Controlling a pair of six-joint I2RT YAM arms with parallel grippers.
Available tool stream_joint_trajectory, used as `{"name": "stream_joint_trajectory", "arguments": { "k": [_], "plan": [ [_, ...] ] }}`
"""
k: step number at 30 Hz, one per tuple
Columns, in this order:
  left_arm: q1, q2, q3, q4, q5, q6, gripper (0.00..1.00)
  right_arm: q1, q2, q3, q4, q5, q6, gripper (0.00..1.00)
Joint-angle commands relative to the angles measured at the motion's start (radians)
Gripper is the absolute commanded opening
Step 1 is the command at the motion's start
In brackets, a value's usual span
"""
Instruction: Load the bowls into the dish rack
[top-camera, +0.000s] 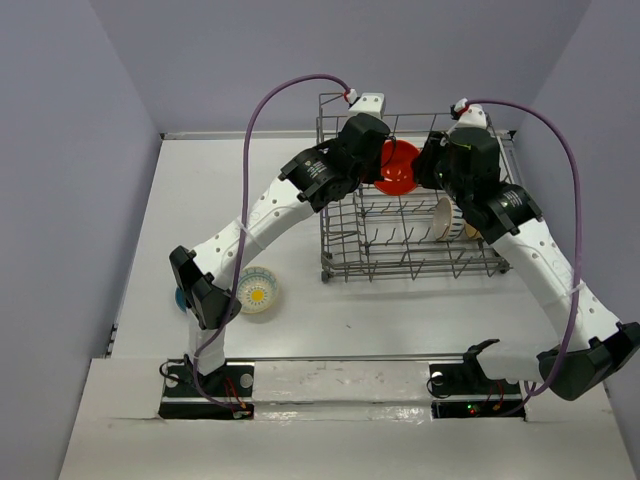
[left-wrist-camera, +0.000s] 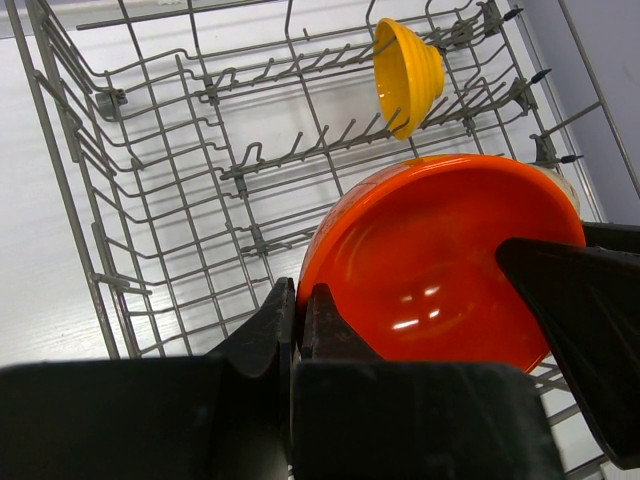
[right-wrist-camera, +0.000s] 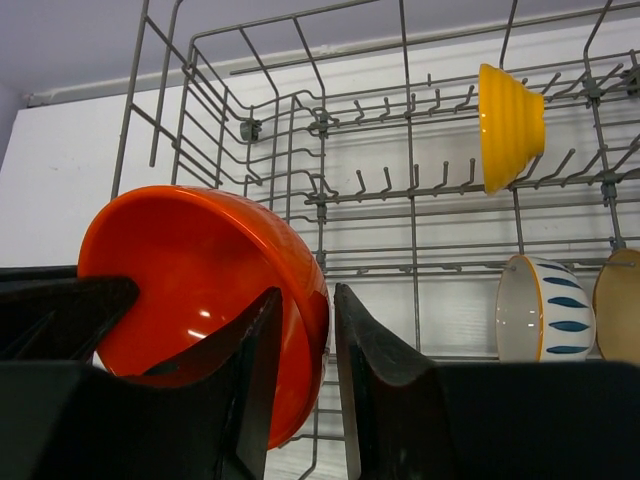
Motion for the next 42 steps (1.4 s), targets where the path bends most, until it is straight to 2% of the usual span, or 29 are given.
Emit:
{"name": "stream_joint_trajectory", "arguments": {
  "k": [1, 9, 16, 18, 20, 23, 26, 28, 31, 34, 37, 42],
  "plan": [
    [-0.007, -0.035, 0.054, 0.069, -0.021, 0.009, 0.0, 0.01, 0.002, -0.014, 0.056, 0.018, -0.01, 0.33],
    [-0.007, -0.037, 0.054, 0.078, -0.014, 0.014, 0.0, 0.01, 0.01, -0.035, 0.058, 0.016, -0.011, 0.31],
    [-0.008, -0.041, 0.04, 0.078, -0.011, 0.02, 0.0, 0.01, 0.0, -0.031, 0.062, 0.03, -0.011, 0.16],
    [-0.008, -0.043, 0.031, 0.081, -0.006, 0.02, 0.1, 0.01, -0.001, -0.029, 0.061, 0.033, -0.011, 0.06],
    [-0.008, -0.053, 0.022, 0.093, -0.003, 0.028, 0.27, 0.01, -0.003, -0.026, 0.059, 0.039, -0.008, 0.01],
    [-0.008, -0.072, 0.001, 0.102, -0.012, 0.045, 0.46, 0.01, 0.0, -0.013, 0.049, 0.061, -0.013, 0.01],
    [-0.008, -0.086, 0.01, 0.096, -0.035, 0.071, 0.58, 0.01, 0.002, 0.004, 0.036, 0.085, -0.027, 0.01],
    [-0.008, -0.109, 0.005, 0.09, -0.06, 0.086, 0.69, 0.01, 0.0, 0.026, 0.026, 0.113, -0.04, 0.01],
    [-0.008, -0.155, -0.048, 0.099, -0.106, 0.086, 0.99, 0.01, 0.003, 0.058, 0.004, 0.18, -0.063, 0.01],
    [0.001, -0.266, -0.171, 0.148, -0.139, 0.089, 0.99, 0.01, 0.005, 0.078, -0.011, 0.266, -0.091, 0.01],
    [0.036, -0.458, -0.332, 0.217, -0.123, 0.079, 0.99, 0.01, 0.032, 0.095, -0.033, 0.369, -0.122, 0.01],
    [0.156, -0.694, -0.59, 0.311, -0.011, 0.055, 0.99, 0.01, 0.138, 0.136, -0.098, 0.602, -0.191, 0.01]
  ]
}}
